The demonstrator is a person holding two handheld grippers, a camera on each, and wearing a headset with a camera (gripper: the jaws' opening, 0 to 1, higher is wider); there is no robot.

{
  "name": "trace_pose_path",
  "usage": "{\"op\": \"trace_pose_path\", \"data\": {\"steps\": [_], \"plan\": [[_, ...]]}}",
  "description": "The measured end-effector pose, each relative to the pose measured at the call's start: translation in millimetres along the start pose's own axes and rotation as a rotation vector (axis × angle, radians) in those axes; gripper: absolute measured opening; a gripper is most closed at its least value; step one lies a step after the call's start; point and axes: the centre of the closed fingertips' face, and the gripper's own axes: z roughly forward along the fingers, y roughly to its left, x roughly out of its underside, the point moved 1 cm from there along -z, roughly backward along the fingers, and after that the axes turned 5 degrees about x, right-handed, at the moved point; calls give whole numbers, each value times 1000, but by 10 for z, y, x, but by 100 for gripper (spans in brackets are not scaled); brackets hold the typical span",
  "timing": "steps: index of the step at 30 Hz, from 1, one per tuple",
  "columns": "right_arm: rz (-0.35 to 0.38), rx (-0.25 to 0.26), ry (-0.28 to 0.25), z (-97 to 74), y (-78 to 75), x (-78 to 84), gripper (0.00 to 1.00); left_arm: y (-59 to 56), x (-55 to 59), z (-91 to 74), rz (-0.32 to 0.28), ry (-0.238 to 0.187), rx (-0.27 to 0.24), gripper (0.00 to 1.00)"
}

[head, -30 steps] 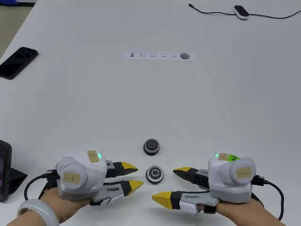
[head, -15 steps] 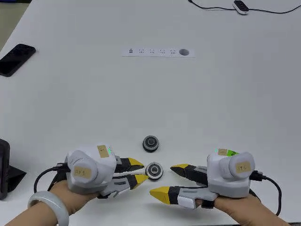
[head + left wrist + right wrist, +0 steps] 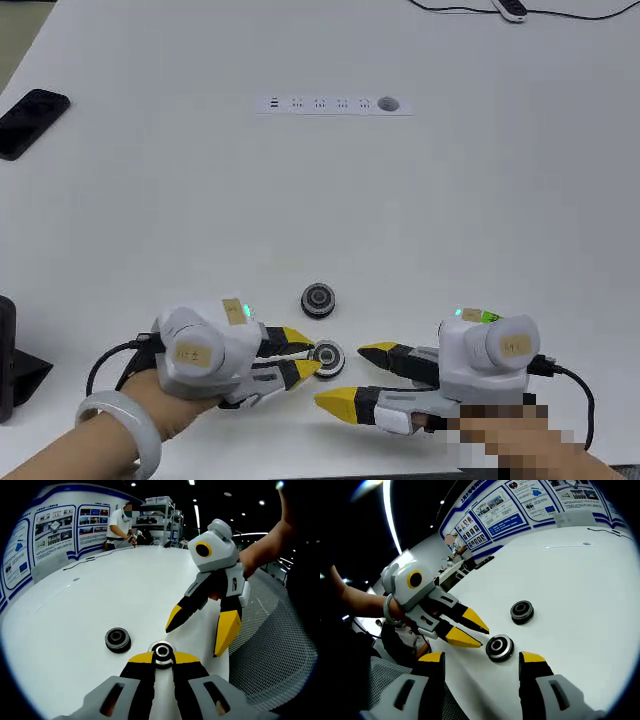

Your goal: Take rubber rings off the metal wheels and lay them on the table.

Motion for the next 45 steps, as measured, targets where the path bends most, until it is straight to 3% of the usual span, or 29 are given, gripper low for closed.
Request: {"op": "trace_pose_path", "data": {"steps": [31, 45], "plan": [[47, -2, -26, 24, -42, -6, 60, 21, 28, 188, 104, 70, 29, 14], [62, -3, -25, 43, -54, 5, 60, 34, 28, 200, 134, 73, 38, 14]]}}
